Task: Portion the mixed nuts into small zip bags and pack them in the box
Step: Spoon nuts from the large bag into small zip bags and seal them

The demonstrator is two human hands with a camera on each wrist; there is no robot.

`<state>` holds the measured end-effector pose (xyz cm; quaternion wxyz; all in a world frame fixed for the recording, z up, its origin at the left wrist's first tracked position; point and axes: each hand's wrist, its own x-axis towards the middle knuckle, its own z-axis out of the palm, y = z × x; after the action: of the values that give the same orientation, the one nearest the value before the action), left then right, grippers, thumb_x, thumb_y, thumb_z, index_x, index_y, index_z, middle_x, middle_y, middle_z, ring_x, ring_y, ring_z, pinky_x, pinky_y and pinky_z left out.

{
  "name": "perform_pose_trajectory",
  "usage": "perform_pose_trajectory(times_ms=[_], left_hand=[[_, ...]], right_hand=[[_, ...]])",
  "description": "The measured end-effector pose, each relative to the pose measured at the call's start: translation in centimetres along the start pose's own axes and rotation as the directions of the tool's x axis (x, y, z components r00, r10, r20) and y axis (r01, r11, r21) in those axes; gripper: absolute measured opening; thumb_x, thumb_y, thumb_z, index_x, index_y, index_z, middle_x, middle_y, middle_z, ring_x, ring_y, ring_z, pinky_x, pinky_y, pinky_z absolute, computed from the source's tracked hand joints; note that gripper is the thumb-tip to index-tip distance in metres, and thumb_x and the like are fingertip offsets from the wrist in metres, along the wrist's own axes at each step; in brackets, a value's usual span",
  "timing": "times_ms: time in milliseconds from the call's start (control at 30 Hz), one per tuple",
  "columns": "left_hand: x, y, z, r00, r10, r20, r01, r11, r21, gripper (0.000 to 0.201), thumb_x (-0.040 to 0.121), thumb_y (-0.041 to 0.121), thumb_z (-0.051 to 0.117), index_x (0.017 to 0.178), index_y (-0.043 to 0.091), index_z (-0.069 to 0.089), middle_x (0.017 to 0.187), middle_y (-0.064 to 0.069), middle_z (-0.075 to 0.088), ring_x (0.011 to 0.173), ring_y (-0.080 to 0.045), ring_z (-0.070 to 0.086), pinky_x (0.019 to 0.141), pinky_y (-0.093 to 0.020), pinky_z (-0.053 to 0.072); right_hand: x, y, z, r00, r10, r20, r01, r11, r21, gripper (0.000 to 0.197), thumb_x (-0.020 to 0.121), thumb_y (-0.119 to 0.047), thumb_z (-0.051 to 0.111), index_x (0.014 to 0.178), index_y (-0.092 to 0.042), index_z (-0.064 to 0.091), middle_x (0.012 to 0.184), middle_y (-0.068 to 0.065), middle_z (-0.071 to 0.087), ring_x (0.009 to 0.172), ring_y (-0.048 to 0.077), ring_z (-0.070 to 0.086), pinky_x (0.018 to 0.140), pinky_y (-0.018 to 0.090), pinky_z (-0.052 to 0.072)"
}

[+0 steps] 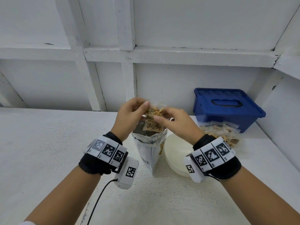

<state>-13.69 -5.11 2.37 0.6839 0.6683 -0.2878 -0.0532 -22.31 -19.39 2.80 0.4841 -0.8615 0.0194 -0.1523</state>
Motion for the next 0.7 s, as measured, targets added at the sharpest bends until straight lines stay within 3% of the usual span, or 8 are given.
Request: perform_pose_trajectory(times_ms=[133,267,333,433,500,600,700], left_hand=[[-0.5,-0.2,0.1,0.996,0.08,0.034,-0.083,0.992,0.093,0.008,0.089,0.015,0.059,0.083,0.017,0.063,0.074,0.0,0.067,0.069,-0.005,0.063,0.062,-0.022,0.054],[-0.9,-0.6,-0.5,0.989,0.094,0.113,-0.117,0.969,0.217,0.008,0.091,0.021,0.054,0.089,0.025,0.061,0.083,0.004,0.068,0.078,-0.008,0.065,0.069,-0.023,0.055],[-1.0,-1.4,-1.8,0.994,0.09,0.065,-0.106,0.943,0.315,0.008,0.092,0.025,0.052,0.095,0.026,0.059,0.088,0.008,0.068,0.082,-0.003,0.064,0.069,-0.017,0.051],[-1.2,-3.7,-4.5,0.995,0.089,-0.048,-0.057,0.883,0.465,0.01,0.093,0.025,0.051,0.1,0.021,0.058,0.086,0.012,0.066,0.08,0.003,0.061,0.068,-0.009,0.042],[-1.4,-5.9,-6.2,0.996,0.026,-0.086,0.027,0.826,0.563,0.012,0.094,0.023,0.051,0.101,0.017,0.059,0.088,0.006,0.066,0.082,-0.005,0.06,0.07,-0.012,0.039],[-1.9,-9.7,-7.8,0.981,-0.174,-0.085,0.183,0.695,0.695,0.022,0.094,0.022,0.05,0.11,0.008,0.059,0.1,-0.007,0.065,0.088,-0.016,0.055,0.078,-0.024,0.038],[-2.5,-13.4,-8.8,0.946,-0.319,-0.064,0.245,0.57,0.784,0.03,0.095,0.022,0.049,0.119,0.005,0.055,0.113,-0.013,0.063,0.1,-0.024,0.056,0.085,-0.031,0.04]], right_hand=[[-0.2,0.1,0.0,0.983,-0.002,-0.182,0.015,0.998,0.069,0.013,0.089,-0.024,0.059,0.095,-0.017,0.068,0.081,-0.01,0.065,0.072,-0.004,0.057,0.064,0.01,0.044],[-0.7,-0.2,-0.8,0.978,0.012,-0.207,0.016,0.991,0.136,0.014,0.09,-0.015,0.057,0.083,-0.016,0.069,0.074,-0.003,0.065,0.057,-0.007,0.052,0.051,0.009,0.041],[-1.0,-0.3,-2.2,0.968,0.035,-0.248,0.002,0.989,0.145,0.014,0.091,-0.016,0.056,0.084,-0.019,0.068,0.077,0.002,0.066,0.056,-0.004,0.05,0.048,0.01,0.04],[-1.7,0.1,-5.4,0.924,0.04,-0.381,0.004,0.993,0.115,0.012,0.091,-0.016,0.055,0.09,-0.013,0.067,0.079,-0.001,0.065,0.058,-0.005,0.054,0.048,0.009,0.039],[-2.4,0.8,-7.6,0.887,0.01,-0.461,0.015,0.999,0.049,0.013,0.092,-0.014,0.054,0.092,-0.01,0.066,0.078,-0.004,0.064,0.061,-0.005,0.056,0.051,0.007,0.04],[-3.7,3.5,-10.3,0.852,0.005,-0.523,-0.046,0.997,-0.066,0.013,0.093,-0.017,0.053,0.091,-0.013,0.066,0.078,-0.008,0.064,0.068,-0.005,0.057,0.06,0.008,0.044],[-4.9,7.3,-12.1,0.806,0.069,-0.588,-0.155,0.983,-0.096,0.014,0.093,-0.017,0.054,0.093,-0.011,0.067,0.083,0.0,0.066,0.079,0.01,0.06,0.076,0.022,0.049]])
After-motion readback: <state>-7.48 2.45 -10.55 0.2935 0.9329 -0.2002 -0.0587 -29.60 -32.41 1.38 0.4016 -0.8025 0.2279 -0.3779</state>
